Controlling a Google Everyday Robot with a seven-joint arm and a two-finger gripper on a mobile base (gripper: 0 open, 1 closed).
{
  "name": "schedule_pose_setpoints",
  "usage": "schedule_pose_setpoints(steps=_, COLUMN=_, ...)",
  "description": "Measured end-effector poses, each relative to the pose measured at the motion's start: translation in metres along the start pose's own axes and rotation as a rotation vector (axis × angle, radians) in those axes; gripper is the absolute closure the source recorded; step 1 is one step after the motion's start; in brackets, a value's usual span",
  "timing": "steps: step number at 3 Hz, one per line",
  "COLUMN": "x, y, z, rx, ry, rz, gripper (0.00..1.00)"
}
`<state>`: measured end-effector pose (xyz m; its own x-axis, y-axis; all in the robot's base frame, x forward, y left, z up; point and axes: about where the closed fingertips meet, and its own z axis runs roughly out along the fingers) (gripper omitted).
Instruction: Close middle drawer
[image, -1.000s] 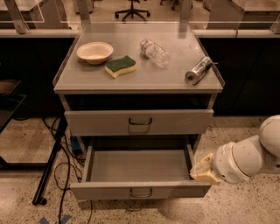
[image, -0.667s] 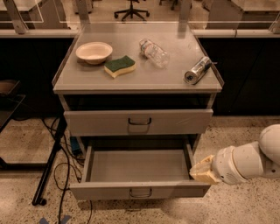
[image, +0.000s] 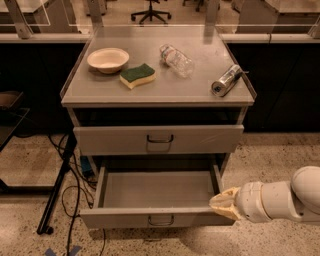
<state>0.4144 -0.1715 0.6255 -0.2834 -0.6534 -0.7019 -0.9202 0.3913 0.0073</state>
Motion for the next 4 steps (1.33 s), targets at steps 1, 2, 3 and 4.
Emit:
schedule_pose_setpoints(steps=1, x=0.000, y=0.000, z=0.000, rx=0.000, ry=0.000, rz=0.000, gripper=1.00)
schedule_pose_setpoints(steps=2, x=0.007, y=0.008, z=0.015, rx=-0.021, ry=0.009, rz=0.007, gripper=1.00)
schedule_pose_setpoints(steps=3, x=0.039, y=0.026, z=0.051, rx=-0.057, ry=0.045, rz=0.060, gripper=1.00)
schedule_pose_setpoints(steps=4, x=0.076, y=0.035, z=0.085, rx=-0.063, ry=0.073, rz=0.102, gripper=1.00)
